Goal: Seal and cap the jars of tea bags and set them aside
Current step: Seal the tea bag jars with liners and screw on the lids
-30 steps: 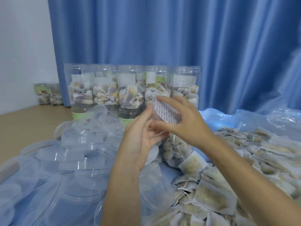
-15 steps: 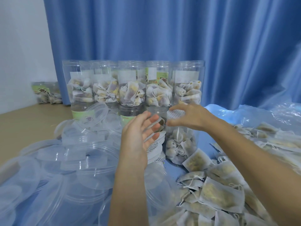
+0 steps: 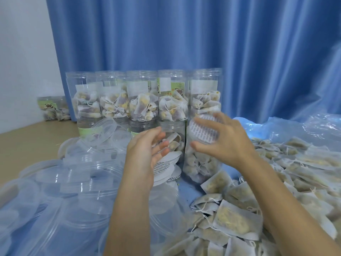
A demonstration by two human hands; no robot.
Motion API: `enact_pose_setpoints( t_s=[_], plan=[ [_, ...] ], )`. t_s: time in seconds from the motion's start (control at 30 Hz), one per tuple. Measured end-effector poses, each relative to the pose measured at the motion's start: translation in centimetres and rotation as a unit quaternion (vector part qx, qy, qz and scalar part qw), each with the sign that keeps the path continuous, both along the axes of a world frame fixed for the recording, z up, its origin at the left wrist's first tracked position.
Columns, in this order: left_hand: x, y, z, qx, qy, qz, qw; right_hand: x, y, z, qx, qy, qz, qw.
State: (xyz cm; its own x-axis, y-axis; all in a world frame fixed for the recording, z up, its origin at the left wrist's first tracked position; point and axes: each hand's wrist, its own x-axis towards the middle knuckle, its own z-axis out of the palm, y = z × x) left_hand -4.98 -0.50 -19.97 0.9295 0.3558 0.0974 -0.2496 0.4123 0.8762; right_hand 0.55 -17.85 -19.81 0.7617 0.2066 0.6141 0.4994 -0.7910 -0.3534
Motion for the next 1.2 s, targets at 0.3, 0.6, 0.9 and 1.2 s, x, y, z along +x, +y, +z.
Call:
enact_pose_setpoints(
  t_s=[0.3, 0.6, 0.9, 1.2],
  plan=[
    [-0.6, -0.1, 0.1, 0.074, -0.042, -0.008, 0.996, -2.0, 0.2, 2.6, 0.419, -0.003, 0.229, 0.879],
    [-1.5, 3.3, 0.1, 0.013, -0.078, 0.017, 0.997, -1.9, 0.3, 2.3, 0.256, 0.177, 0.347, 0.885],
    [-1.9, 4.5, -1.1, 0.046, -0.010, -0.028, 0.999, -2.0, -0.6, 2.0, 0.092, 0.138, 0.415, 0.895],
    [-1.9, 4.4, -0.9, 0.038, -0.034, -0.012, 0.999, -2.4, 0.6, 2.0, 0.170, 0.136, 0.309, 0.926]
  ],
)
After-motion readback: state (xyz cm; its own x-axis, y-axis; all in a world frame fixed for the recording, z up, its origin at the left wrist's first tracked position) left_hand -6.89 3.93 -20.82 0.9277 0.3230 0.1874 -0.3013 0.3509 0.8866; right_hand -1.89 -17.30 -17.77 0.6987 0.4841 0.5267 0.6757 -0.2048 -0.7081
